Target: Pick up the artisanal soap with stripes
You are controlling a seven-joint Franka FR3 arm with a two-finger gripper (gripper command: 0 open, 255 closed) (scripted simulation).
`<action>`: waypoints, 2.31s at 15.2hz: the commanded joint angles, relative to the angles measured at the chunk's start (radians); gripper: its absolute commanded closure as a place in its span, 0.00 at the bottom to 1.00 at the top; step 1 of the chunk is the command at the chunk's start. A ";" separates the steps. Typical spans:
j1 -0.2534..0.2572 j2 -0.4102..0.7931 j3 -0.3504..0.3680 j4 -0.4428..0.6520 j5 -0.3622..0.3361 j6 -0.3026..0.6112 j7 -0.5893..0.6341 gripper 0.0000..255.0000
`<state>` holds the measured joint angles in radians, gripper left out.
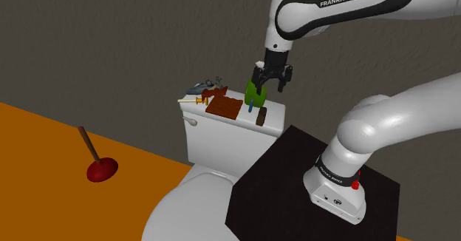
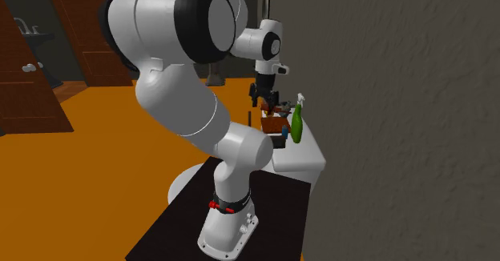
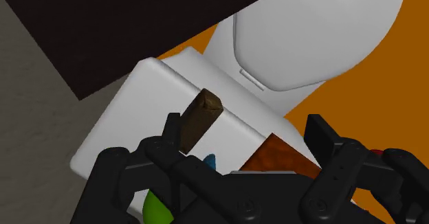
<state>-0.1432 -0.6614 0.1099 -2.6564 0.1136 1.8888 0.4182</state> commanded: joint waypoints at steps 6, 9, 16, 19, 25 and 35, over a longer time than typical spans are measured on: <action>-0.124 0.164 0.070 -0.109 0.006 0.320 0.306 0.00; -0.185 0.257 0.097 -0.140 -0.008 0.459 0.440 0.00; -0.228 0.387 0.121 -0.171 -0.033 0.628 0.525 0.00; -0.234 0.430 0.126 -0.178 -0.042 0.678 0.533 0.00; -0.235 0.431 0.125 -0.178 -0.043 0.680 0.531 1.00; -0.224 0.348 0.116 -0.163 -0.026 0.582 0.519 1.00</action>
<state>-0.3692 -0.3008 0.2274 -2.8229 0.0850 2.4876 0.9383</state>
